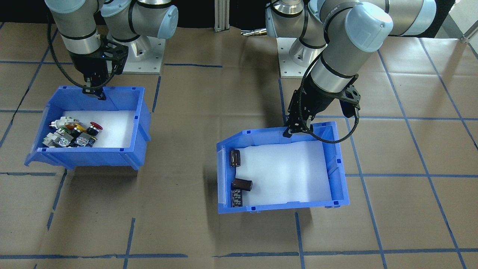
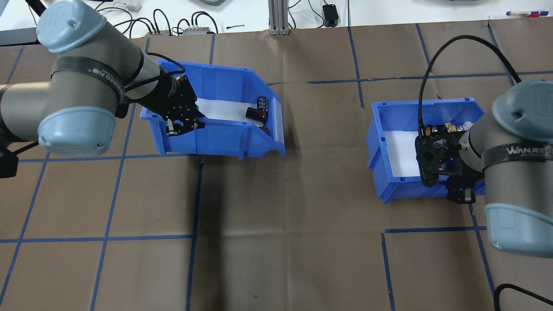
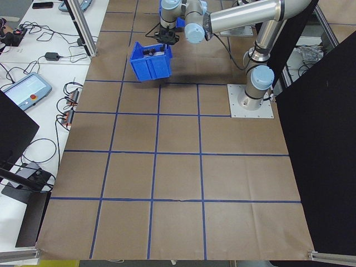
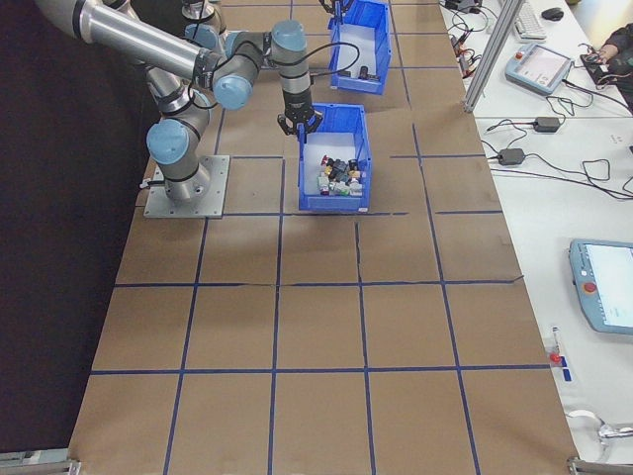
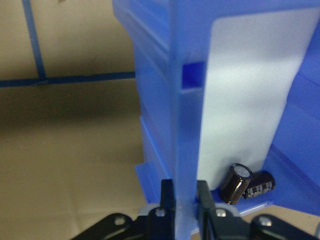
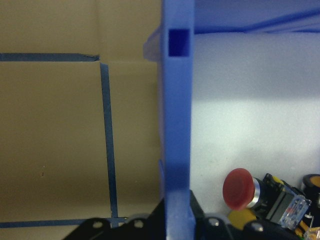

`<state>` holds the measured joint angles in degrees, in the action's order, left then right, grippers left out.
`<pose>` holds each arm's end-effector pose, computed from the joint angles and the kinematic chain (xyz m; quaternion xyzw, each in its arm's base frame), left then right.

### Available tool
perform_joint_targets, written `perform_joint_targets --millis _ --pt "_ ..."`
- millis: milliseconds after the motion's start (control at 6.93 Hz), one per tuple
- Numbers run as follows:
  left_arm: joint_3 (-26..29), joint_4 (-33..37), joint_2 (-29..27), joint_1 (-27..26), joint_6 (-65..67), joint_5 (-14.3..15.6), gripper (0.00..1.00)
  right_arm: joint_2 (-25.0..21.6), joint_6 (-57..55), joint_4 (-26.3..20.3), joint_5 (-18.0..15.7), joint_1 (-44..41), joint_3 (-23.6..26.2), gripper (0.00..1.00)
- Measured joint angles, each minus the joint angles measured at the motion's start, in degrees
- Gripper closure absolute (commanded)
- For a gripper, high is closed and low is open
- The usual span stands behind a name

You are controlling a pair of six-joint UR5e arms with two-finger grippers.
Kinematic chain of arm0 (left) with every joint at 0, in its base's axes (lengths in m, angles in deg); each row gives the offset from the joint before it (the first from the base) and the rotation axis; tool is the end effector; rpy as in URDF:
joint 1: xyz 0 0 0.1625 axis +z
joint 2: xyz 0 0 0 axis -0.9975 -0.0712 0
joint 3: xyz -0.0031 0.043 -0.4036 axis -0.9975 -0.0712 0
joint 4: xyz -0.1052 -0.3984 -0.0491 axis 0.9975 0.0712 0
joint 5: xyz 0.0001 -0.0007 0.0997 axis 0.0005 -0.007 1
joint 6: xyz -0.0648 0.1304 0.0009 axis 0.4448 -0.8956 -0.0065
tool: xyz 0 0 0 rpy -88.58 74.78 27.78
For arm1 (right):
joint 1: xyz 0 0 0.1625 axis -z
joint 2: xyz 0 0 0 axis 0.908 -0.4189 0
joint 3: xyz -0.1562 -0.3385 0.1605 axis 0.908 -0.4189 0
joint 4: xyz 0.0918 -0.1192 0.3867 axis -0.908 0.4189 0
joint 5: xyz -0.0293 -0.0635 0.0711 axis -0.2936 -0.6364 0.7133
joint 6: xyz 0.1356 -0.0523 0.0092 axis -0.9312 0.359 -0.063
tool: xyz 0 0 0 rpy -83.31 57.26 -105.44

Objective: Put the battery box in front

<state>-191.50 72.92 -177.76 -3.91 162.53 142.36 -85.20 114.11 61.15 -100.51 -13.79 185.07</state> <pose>-0.1701 -0.5217 0.3299 0.6794 -0.7188 -0.0455 0.1404 0.0496 -0.3727 0.2801 0.7036 -0.7066 -0.0057 0.0751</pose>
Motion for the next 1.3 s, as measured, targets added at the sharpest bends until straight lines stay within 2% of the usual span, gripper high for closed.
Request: perform_joint_targets --millis 288,577,1010,1154,1298 --pt "8.6 -2.6 -7.9 -2.7 4.1 -1.3 1.0 -2.0 0.3 0.2 0.0 -0.1 1.5 1.0" --pt "16.1 -7.2 -15.6 -6.7 10.8 -1.8 1.0 -1.6 0.7 0.5 0.5 -0.1 1.0 1.0" --pt "19.3 -16.8 -22.6 -9.6 17.2 -3.9 0.96 -1.1 0.5 -0.4 1.3 0.0 0.5 1.0" --pt "19.1 -20.0 -24.2 -10.7 18.1 -5.1 0.91 -1.5 0.1 -0.8 1.3 -0.1 0.9 1.0" --pt "18.5 -22.3 -25.1 -11.7 18.5 -6.4 0.78 -2.4 -1.1 -1.1 1.4 -0.6 1.9 1.0"
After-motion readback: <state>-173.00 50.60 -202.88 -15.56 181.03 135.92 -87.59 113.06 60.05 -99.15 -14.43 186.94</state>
